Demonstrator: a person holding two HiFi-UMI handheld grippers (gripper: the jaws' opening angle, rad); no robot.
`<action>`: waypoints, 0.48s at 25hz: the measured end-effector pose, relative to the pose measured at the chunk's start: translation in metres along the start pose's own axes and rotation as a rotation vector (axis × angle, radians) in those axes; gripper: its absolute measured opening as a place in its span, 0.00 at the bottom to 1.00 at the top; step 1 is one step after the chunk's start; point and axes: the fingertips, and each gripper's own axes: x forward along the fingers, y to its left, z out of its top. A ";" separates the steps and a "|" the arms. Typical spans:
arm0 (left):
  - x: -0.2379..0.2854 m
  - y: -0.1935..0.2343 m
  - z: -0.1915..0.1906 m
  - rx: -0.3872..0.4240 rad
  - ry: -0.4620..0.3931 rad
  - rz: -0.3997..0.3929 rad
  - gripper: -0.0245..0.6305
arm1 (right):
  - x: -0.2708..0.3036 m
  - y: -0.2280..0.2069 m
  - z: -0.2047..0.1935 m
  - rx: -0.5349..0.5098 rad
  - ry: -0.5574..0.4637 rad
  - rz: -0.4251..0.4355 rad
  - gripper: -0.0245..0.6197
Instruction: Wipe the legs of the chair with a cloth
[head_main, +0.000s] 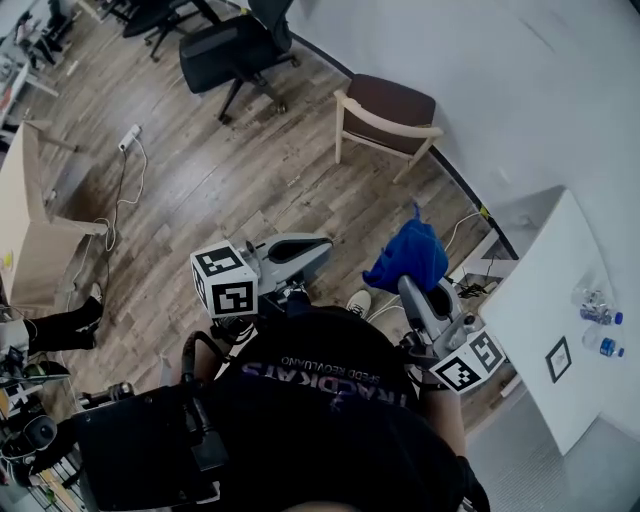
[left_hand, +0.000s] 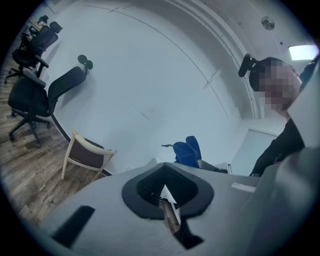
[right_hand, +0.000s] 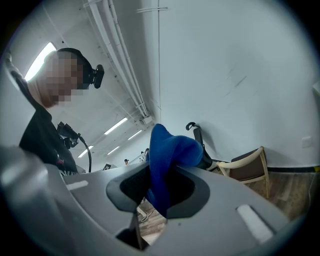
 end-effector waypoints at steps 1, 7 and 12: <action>-0.002 0.001 -0.002 -0.007 -0.013 0.018 0.04 | 0.000 -0.001 0.000 0.001 0.008 0.010 0.18; -0.012 0.008 -0.012 -0.013 -0.082 0.114 0.04 | 0.005 -0.010 -0.003 -0.023 0.067 0.058 0.18; -0.033 0.012 -0.025 0.000 -0.130 0.214 0.04 | 0.015 -0.018 -0.014 -0.013 0.145 0.095 0.18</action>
